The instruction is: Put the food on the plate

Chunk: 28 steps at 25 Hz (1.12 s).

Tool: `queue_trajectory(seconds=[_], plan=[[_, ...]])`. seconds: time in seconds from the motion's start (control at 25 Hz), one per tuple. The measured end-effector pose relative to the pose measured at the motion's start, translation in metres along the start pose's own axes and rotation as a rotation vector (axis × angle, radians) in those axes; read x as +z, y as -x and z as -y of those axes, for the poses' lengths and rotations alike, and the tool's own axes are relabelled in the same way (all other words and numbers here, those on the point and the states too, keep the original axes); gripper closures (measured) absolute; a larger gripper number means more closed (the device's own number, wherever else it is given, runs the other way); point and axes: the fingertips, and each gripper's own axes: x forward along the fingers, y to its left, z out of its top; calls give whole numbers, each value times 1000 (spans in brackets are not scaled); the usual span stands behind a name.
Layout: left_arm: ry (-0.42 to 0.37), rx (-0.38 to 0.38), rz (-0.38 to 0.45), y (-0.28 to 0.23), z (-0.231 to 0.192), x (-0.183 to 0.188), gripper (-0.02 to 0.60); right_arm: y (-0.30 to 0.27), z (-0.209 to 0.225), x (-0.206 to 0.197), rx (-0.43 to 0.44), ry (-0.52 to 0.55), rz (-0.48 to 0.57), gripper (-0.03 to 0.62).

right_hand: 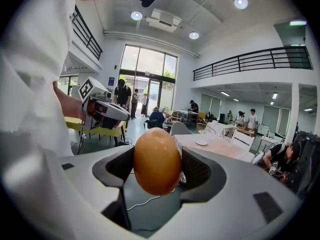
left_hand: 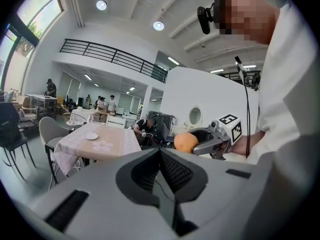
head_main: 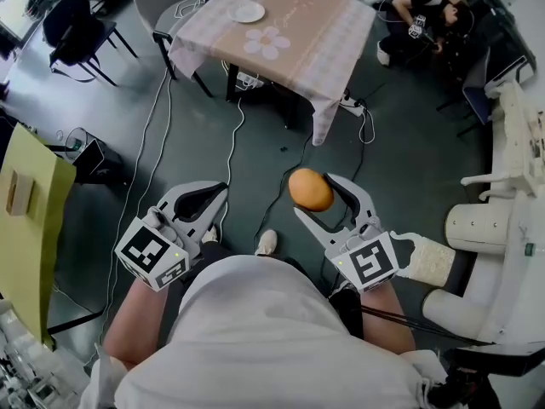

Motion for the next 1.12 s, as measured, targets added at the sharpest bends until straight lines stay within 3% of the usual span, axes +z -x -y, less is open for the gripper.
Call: queue_trajectory(seconds=[0.24, 0.48, 0.76, 0.96, 1.12], plan=[[-11, 33, -36, -12, -1, -10, 572, -16, 18, -17, 34, -30, 1, 284], [-24, -5, -58, -38, -39, -10, 572, -56, 50, -20, 16, -47, -20, 284], [-20, -90, 0, -83, -138, 46, 572, -131, 114, 15, -64, -49, -80, 284], [-27, -143, 5, -79, -199, 73, 572, -211, 145, 40, -65, -38, -100, 284], [-8, -111, -32, -64, -261, 72, 572, -273, 162, 55, -64, -13, -106, 284]])
